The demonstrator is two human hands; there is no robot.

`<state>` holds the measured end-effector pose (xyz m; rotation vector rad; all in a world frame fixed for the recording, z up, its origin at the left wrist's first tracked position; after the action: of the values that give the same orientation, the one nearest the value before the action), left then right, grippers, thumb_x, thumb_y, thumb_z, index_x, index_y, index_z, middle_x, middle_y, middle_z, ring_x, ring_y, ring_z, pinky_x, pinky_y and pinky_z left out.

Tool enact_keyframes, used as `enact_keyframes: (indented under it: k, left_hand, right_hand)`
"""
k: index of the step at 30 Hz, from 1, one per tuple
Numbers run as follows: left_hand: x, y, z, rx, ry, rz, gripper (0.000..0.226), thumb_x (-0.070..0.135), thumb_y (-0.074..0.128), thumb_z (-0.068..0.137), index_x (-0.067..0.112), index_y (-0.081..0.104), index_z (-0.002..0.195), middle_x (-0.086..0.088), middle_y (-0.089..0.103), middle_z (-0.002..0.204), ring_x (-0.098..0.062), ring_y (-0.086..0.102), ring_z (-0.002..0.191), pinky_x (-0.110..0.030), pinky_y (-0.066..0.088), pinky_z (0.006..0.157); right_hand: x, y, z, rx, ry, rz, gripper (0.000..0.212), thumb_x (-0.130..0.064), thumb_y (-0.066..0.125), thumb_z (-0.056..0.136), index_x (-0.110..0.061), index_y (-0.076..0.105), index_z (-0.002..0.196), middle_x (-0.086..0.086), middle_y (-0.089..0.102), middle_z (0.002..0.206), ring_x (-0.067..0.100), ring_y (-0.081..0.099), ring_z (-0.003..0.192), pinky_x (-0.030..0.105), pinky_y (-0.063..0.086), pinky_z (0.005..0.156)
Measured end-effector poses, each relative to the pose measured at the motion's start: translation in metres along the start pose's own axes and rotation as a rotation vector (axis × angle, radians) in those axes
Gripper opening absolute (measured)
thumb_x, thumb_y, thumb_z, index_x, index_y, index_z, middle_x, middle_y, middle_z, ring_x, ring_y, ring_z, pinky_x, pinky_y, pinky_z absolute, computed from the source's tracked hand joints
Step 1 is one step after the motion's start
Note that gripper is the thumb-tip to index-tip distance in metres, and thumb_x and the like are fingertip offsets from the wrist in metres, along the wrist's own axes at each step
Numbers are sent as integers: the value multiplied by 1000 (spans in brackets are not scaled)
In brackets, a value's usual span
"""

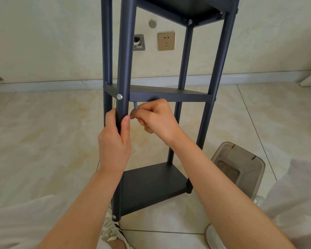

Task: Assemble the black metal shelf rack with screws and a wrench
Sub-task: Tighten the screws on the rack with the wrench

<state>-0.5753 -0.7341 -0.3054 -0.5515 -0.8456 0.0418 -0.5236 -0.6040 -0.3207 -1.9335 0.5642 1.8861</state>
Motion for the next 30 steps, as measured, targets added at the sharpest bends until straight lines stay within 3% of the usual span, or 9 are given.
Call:
enact_keyframes:
  k: [4,7,12,14,18,23,30]
  left_hand:
    - [-2,0,1,7,-7,-6,46,41,39,100,1,54,119,19,47,67,6,55,62,-5,37,53]
    - [-2,0,1,16,-3,0,44,39,40,100,2,54,118,21,48,68,8,56,63,-4,37,54]
    - [-2,0,1,19,-1,13,41,38,40,102,3,54,118,23,49,73,12,57,67,-2,38,56]
    - [-3,1,1,20,3,16,41,37,40,102,2,54,118,24,50,75,12,57,69,-2,38,57]
    - [-3,2,2,17,6,20,44,40,39,102,3,55,119,24,51,75,11,57,69,-3,38,57]
    - [-6,2,2,16,0,31,42,41,39,102,7,54,122,23,52,74,9,58,68,-3,38,56]
    - [-15,-1,0,9,-38,22,43,52,36,99,19,50,123,17,54,71,-7,60,59,-12,41,51]
  right_hand:
    - [-4,0,1,22,-52,-30,39,-3,63,87,-2,54,49,0,44,45,14,35,44,28,35,51]
    - [-3,2,1,61,-80,-88,39,-7,62,91,-11,61,52,-4,53,48,9,44,46,28,40,56]
    - [-3,5,0,94,-142,-106,34,-6,56,95,-5,66,62,2,61,53,15,52,41,27,47,46]
    - [-3,5,0,119,-188,-129,34,-6,55,97,-3,67,65,2,62,55,18,57,43,26,51,47]
    - [-2,5,2,193,-282,-187,32,-9,56,99,6,69,73,-2,61,55,11,59,45,22,53,54]
    - [-6,3,-2,329,-459,-214,32,-3,57,97,5,66,68,10,65,58,17,63,49,38,55,52]
    - [-8,5,0,416,-574,-259,30,2,61,93,4,64,63,11,62,56,22,60,49,41,51,52]
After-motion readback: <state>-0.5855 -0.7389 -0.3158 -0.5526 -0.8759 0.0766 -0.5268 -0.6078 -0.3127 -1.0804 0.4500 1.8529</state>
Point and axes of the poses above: each hand's wrist, its own z-axis towards the middle knuckle, its own y-axis out of the palm, x = y × z, the point moved 10 cm from there along z, towards the middle knuckle
